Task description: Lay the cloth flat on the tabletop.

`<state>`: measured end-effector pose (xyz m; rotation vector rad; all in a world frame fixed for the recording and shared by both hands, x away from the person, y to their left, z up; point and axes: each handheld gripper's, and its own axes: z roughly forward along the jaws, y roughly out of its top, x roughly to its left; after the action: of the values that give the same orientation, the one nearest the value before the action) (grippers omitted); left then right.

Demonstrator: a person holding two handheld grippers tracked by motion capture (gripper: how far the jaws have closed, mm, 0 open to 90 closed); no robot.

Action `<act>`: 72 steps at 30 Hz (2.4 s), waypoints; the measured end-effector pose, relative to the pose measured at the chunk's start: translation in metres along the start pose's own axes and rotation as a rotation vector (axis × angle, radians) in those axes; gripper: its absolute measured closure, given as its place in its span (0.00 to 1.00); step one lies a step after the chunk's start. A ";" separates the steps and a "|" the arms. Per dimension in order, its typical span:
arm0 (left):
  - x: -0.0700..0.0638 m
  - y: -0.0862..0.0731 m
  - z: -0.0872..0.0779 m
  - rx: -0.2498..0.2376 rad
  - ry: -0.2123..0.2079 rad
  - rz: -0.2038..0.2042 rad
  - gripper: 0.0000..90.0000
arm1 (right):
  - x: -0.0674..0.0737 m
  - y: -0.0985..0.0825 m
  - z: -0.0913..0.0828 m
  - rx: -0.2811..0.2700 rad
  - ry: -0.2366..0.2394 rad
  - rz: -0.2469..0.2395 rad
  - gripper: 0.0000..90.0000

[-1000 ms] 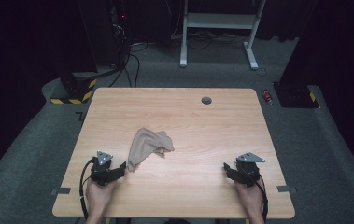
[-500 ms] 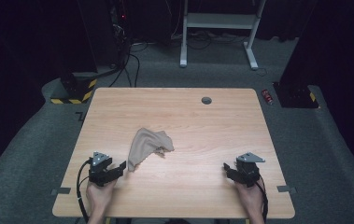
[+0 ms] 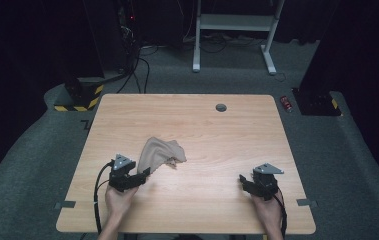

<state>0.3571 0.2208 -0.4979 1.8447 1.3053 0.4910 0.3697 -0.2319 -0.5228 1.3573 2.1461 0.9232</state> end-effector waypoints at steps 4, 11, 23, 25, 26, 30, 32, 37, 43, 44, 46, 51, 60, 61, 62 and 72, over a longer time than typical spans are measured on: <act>-0.007 0.009 0.008 0.004 -0.016 0.026 0.36 | 0.000 0.000 0.000 0.000 0.000 0.000 0.44; -0.031 0.031 0.036 0.044 -0.054 0.088 0.35 | 0.000 0.000 0.000 0.000 0.000 0.000 0.44; -0.039 0.034 0.078 0.131 -0.006 0.083 0.37 | 0.000 0.000 0.000 0.000 0.000 0.000 0.44; -0.038 0.034 0.080 0.137 0.010 0.084 0.43 | 0.000 0.000 0.000 0.000 0.000 0.000 0.44; -0.037 0.035 0.081 0.134 0.019 0.088 0.49 | 0.000 0.000 0.000 0.000 0.000 0.000 0.44; -0.035 0.036 0.082 0.146 0.044 0.133 0.71 | 0.000 0.000 0.000 0.000 0.000 0.000 0.44; -0.035 0.038 0.082 0.160 0.037 0.155 0.83 | 0.000 0.000 0.000 0.000 0.000 0.000 0.44; -0.040 0.040 0.087 0.170 -0.009 0.190 1.00 | 0.000 0.000 0.000 0.000 0.000 0.000 0.44; -0.046 0.041 0.084 0.153 -0.074 0.184 1.00 | 0.000 0.000 0.000 0.000 0.000 0.000 0.44; -0.046 0.042 0.083 0.147 -0.086 0.188 1.00 | 0.000 0.000 0.000 0.000 0.000 0.000 0.44; -0.049 0.042 0.082 0.138 -0.111 0.181 1.00 | 0.000 0.000 0.000 0.000 0.000 0.000 0.44; -0.057 0.044 0.079 0.124 -0.161 0.182 1.00 | 0.000 0.000 0.000 0.000 0.000 0.000 0.44; -0.096 0.047 0.079 0.128 -0.268 0.260 1.00 | 0.000 0.000 0.000 0.000 0.000 0.000 0.44; -0.101 0.047 0.080 0.127 -0.280 0.271 1.00 | 0.000 0.000 0.000 0.000 0.000 0.000 0.44; -0.109 0.049 0.080 0.126 -0.304 0.286 1.00 | 0.000 0.000 0.000 0.000 0.000 0.000 0.44; -0.147 0.042 0.089 0.148 -0.423 0.335 1.00 | 0.000 0.000 0.000 0.000 0.000 -0.001 0.44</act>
<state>0.3872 0.0462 -0.4986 2.1590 0.7704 0.1585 0.3697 -0.2320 -0.5228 1.3563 2.1465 0.9221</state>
